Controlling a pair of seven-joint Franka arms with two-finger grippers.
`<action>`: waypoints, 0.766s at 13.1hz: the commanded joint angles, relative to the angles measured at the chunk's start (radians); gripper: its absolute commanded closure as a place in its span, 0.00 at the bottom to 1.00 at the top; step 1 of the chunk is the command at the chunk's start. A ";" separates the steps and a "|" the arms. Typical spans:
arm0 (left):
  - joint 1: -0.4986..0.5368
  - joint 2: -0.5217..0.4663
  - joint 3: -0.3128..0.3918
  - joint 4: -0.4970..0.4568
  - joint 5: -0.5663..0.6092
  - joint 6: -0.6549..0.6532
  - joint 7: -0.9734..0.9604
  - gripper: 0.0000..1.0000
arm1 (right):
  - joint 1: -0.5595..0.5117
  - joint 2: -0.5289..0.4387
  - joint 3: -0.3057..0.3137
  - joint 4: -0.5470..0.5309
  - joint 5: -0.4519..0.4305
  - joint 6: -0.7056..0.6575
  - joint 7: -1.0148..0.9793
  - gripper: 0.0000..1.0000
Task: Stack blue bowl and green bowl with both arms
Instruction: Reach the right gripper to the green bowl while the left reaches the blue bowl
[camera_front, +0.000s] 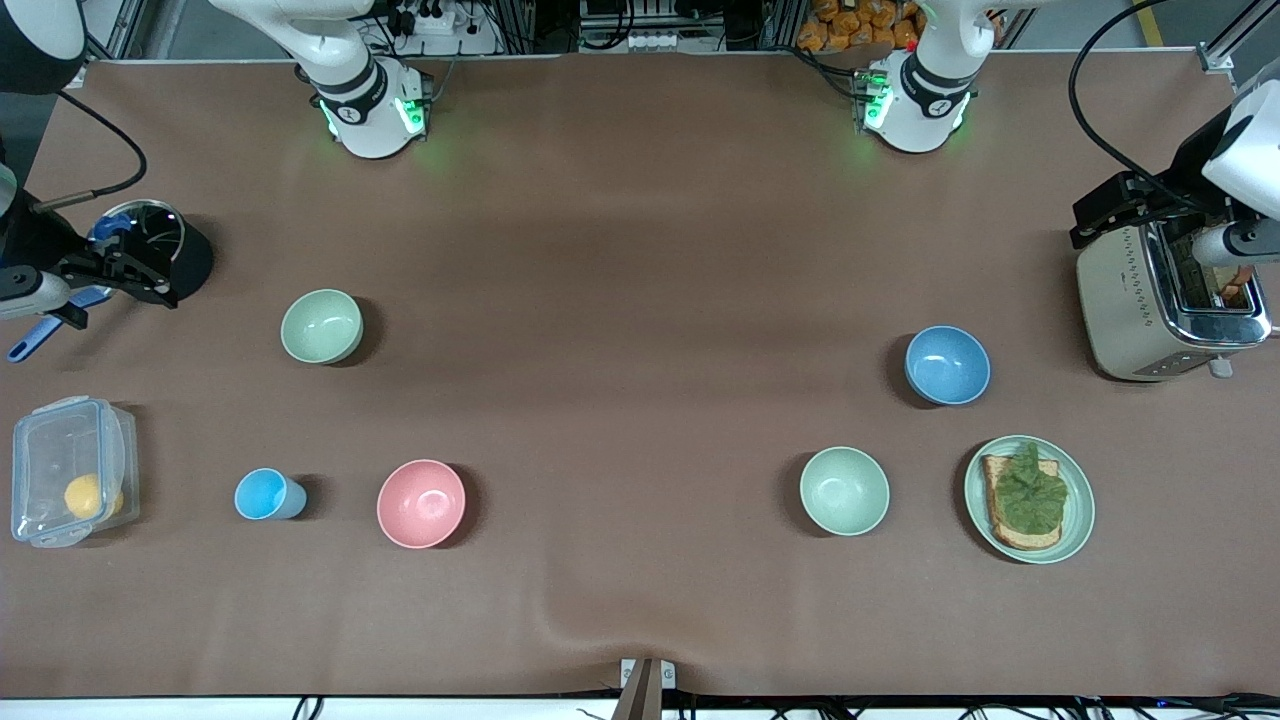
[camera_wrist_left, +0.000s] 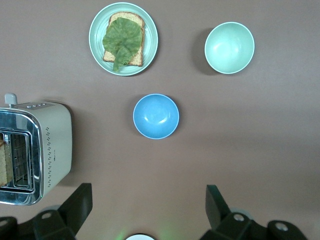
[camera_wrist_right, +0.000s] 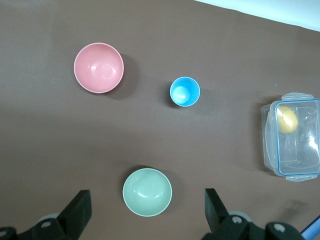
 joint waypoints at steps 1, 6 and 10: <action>0.011 -0.007 -0.013 -0.003 0.010 -0.012 -0.006 0.00 | -0.007 0.004 0.002 0.007 0.002 -0.007 0.000 0.00; 0.019 -0.005 -0.004 -0.007 0.010 -0.015 0.006 0.00 | -0.008 0.025 0.004 0.008 0.002 -0.009 0.001 0.00; 0.022 0.042 -0.003 -0.020 0.012 -0.012 0.008 0.00 | -0.014 0.079 0.002 0.009 0.002 -0.011 0.000 0.00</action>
